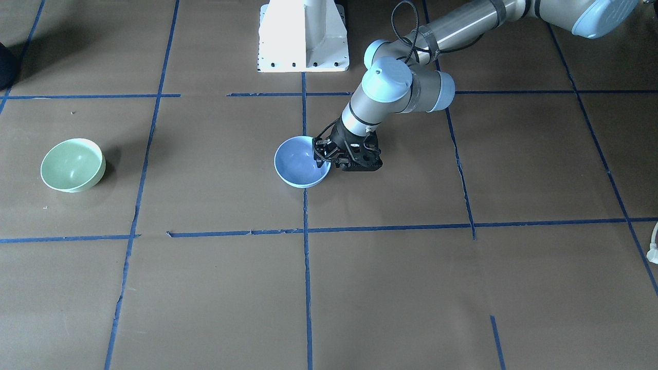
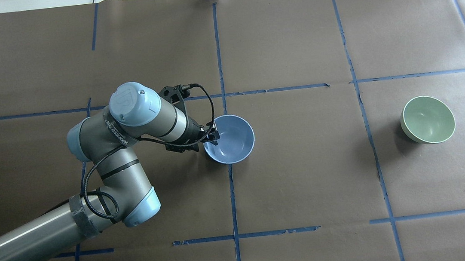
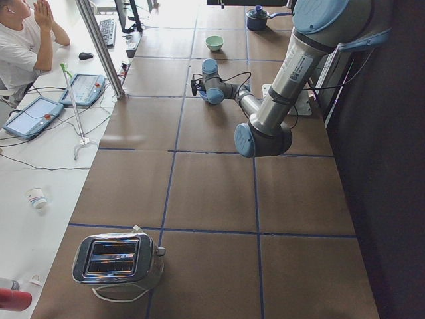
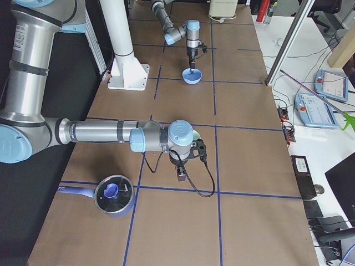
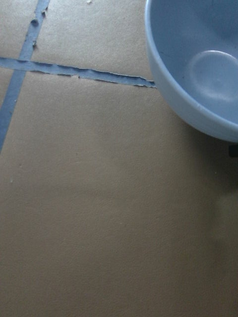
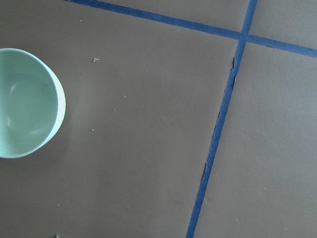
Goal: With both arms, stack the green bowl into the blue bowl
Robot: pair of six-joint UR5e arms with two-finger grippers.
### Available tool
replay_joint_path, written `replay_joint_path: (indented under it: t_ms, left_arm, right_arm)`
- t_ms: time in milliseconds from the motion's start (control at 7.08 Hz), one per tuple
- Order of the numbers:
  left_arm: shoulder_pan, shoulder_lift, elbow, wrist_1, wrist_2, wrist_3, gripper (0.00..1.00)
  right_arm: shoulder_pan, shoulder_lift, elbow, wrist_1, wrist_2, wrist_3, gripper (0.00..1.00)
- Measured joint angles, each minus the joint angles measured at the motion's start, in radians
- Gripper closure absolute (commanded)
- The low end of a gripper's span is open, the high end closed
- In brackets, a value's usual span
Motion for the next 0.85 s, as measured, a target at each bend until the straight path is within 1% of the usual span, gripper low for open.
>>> replay_joint_path:
  t_ms: [141, 283, 424, 565, 707, 848]
  left_arm:
    - [-0.02, 0.014, -0.04, 0.001, -0.002, 0.0, 0.13]
    - [-0.04, 0.037, -0.081, 0.002, -0.005, 0.0, 0.13]
    - [-0.055, 0.051, -0.104, 0.002, -0.006, 0.0, 0.13]
    - [-0.063, 0.057, -0.113, 0.003, -0.005, 0.0, 0.13]
    - [-0.067, 0.059, -0.116, 0.003, -0.004, 0.0, 0.13]
    - [-0.071, 0.06, -0.117, 0.003, -0.003, 0.0, 0.13]
  right_arm:
    - [-0.041, -0.001, -0.002, 0.082, 0.019, 0.103, 0.0]
    - [-0.105, -0.003, -0.004, 0.208, 0.021, 0.267, 0.01]
    - [-0.177, -0.007, -0.007, 0.318, -0.005, 0.438, 0.01]
    - [-0.243, -0.01, -0.016, 0.397, -0.049, 0.551, 0.02]
    - [-0.288, -0.004, -0.043, 0.453, -0.082, 0.62, 0.02]
    - [-0.316, 0.013, -0.091, 0.501, -0.096, 0.679, 0.01]
